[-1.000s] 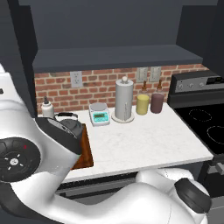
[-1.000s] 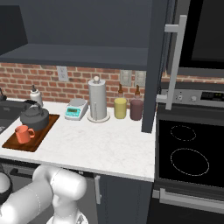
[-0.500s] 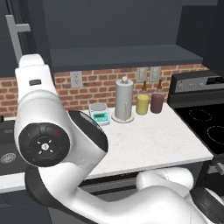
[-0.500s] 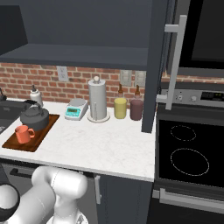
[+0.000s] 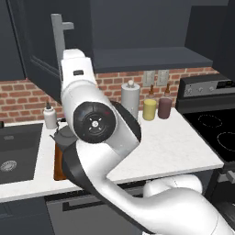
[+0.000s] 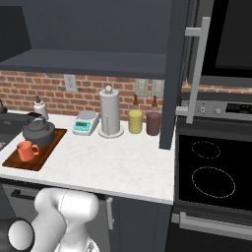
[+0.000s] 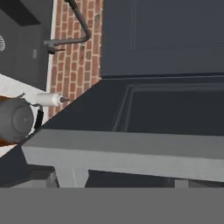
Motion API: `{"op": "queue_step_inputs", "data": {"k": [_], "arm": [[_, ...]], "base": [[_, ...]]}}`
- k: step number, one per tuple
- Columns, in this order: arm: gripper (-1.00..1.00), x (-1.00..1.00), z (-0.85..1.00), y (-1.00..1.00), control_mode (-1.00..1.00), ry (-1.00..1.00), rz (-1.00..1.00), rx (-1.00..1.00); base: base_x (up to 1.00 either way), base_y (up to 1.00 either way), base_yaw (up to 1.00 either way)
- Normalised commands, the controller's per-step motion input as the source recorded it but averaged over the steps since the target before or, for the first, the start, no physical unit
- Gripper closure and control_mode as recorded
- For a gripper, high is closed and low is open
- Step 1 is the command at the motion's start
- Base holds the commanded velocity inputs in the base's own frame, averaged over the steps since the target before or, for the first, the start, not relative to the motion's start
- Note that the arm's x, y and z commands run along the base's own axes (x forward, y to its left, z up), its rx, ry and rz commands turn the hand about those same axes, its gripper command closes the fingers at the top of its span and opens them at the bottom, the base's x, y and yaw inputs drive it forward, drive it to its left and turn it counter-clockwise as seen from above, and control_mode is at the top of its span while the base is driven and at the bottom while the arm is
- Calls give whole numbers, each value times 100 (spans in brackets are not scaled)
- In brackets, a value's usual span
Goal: Pick the kettle from the counter and place it on the tray. Then pick the mug from the cabinet and place it on the tray. Then close the cabinet doors.
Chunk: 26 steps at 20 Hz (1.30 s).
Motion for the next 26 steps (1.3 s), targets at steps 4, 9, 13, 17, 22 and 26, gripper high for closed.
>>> {"op": "queue_step_inputs", "data": {"k": [4, 9, 13, 17, 22, 26], "arm": [[-100, 65, -9, -72, -100, 8, -6, 0], [-100, 76, -15, -68, -100, 12, -8, -2], [-100, 80, -17, -64, -100, 9, -4, 0], [-100, 85, -19, -55, -100, 9, 0, 0], [-100, 93, -23, -46, -100, 6, 0, 0], [-100, 94, -23, -38, -100, 3, 1, 0]], "base": [[0, 0, 0], [0, 0, 0], [0, 0, 0], [0, 0, 0], [0, 0, 0], [0, 0, 0]]}}
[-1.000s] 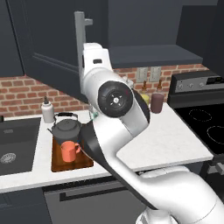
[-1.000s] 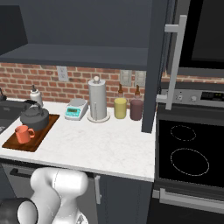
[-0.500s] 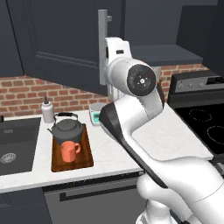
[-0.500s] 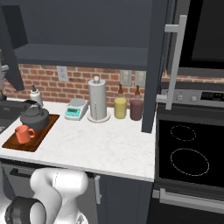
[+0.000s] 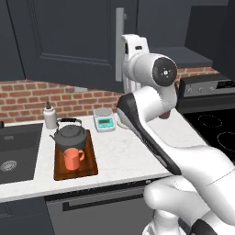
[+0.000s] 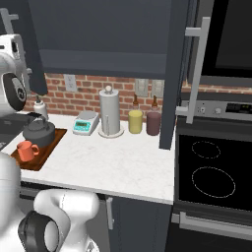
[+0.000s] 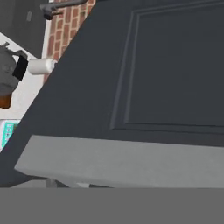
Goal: Pick the kettle from the counter and place it on the tray. Then pick the mug from the cabinet and place it on the tray. Then close the cabinet doors.
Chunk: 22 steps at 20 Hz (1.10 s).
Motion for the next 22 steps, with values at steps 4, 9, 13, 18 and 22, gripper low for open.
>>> {"op": "queue_step_inputs", "data": {"k": [4, 9, 13, 18, 22], "arm": [[-100, 95, -27, -30, -100, 1, 4, 2], [-100, 100, -27, -28, -100, 3, 6, 5], [-100, 100, -25, -26, -100, 5, 9, 9], [-100, 100, -23, -26, -100, 7, 12, 12], [-100, 99, -20, -29, -100, 10, 16, 15]], "base": [[0, 0, 0], [0, 0, 0], [0, 0, 0], [0, 0, 0], [0, 0, 0]]}}
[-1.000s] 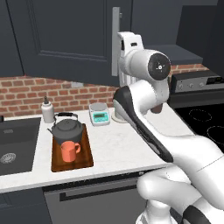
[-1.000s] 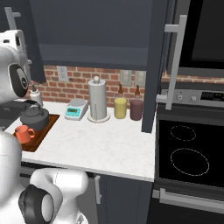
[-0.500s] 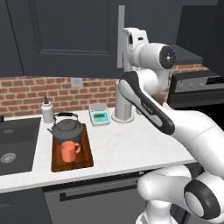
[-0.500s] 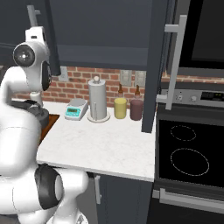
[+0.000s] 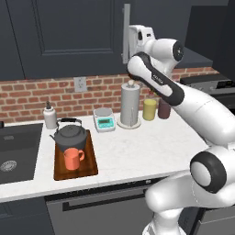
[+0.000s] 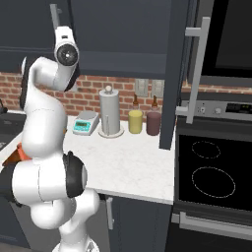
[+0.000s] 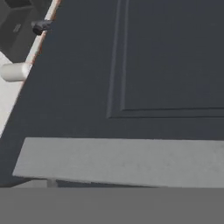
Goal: Pick the kettle from the counter and place it on the tray. Then pick the mug from the cabinet and place it on the tray. Then close the cabinet doors.
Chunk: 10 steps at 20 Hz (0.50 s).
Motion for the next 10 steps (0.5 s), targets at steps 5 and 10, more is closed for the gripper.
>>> {"op": "queue_step_inputs", "data": {"k": [5, 10], "arm": [[-100, 84, -15, -32, -100, 3, 18, 13], [-100, 55, -13, -24, -100, 0, 20, 9]], "base": [[0, 0, 0], [0, 0, 0]]}}
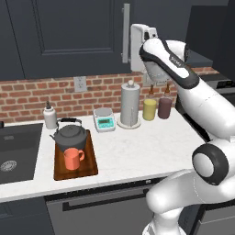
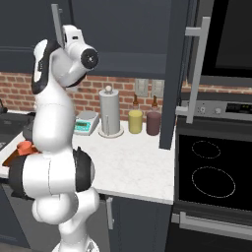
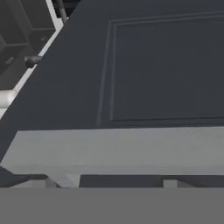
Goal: Pick the kettle from the counter and place it on the tray. Then pick the mug from the cabinet and place it on the tray. Then close the cabinet doors.
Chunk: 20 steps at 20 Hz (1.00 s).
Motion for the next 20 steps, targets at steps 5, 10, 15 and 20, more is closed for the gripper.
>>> {"op": "queue_step_inputs", "data": {"k": [5, 10, 15, 20], "arm": [[-100, 31, -12, -16, -100, -1, 19, 3], [-100, 40, -8, -16, -100, 0, 16, 1], [-100, 12, 0, -30, -100, 0, 11, 0], [-100, -27, 1, -33, -100, 0, 8, 0]], "base": [[0, 0, 0], [0, 0, 0], [0, 0, 0], [0, 0, 0]]}}
